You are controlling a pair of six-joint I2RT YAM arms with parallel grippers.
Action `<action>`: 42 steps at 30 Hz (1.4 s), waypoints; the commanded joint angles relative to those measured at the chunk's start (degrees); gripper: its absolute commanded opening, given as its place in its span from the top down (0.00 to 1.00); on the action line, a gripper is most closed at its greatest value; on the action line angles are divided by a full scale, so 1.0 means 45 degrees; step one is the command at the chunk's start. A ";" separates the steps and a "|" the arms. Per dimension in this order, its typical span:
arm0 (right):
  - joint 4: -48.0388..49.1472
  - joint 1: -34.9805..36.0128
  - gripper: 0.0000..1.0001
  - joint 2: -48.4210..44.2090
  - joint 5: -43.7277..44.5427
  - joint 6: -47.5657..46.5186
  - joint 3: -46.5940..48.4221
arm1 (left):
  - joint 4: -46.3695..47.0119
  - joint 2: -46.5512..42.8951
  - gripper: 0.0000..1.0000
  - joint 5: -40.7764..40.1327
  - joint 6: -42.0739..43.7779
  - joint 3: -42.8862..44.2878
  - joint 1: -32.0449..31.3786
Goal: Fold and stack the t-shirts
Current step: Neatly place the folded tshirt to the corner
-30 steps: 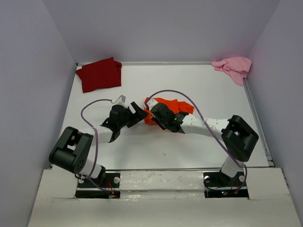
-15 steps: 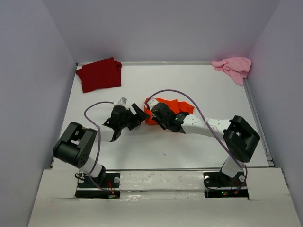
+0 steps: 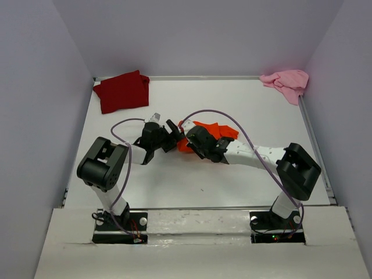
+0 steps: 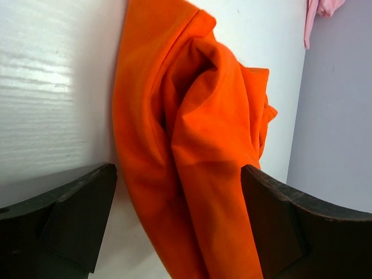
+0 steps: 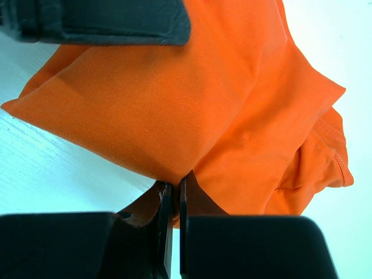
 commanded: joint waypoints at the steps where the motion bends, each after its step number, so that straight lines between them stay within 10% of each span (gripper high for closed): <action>1: 0.0071 -0.0077 1.00 -0.0422 0.0004 0.0115 0.0126 | 0.0492 0.0311 0.04 0.0258 -0.0092 0.0760 -0.0079; 13: 0.0090 -0.0077 1.00 -0.0226 0.0082 0.0174 0.0107 | 0.0608 0.1542 0.15 0.0258 -0.0054 0.1815 -0.0743; 16: 0.0090 -0.0077 1.00 -0.0246 0.0082 0.0212 0.0068 | 0.0609 0.1640 0.57 0.0434 -0.0053 0.1952 -0.0841; 17: 0.0090 -0.0077 1.00 -0.0246 0.0082 0.0213 0.0048 | 0.0570 0.1640 0.99 0.0338 -0.0208 0.1952 -0.0841; 23: -0.0143 -0.0077 0.95 -0.0343 -0.0014 0.0799 -0.0108 | -0.1766 0.1387 1.00 -0.0345 0.1055 0.2751 -0.0841; 25: -0.0319 0.0039 0.50 -0.0518 -0.0677 0.1714 -0.0438 | -0.3344 0.1483 1.00 -0.0639 0.2010 0.4111 -0.0764; 27: -0.0359 0.0332 0.40 -0.0674 -0.0834 0.2435 -0.0790 | -0.4536 0.1600 1.00 -0.0892 0.2810 0.5067 -0.0666; 42: 0.0656 0.4431 0.37 -0.1126 -0.1714 0.5681 -0.2959 | -1.1578 0.4313 1.00 -0.3744 0.9047 1.3490 0.1580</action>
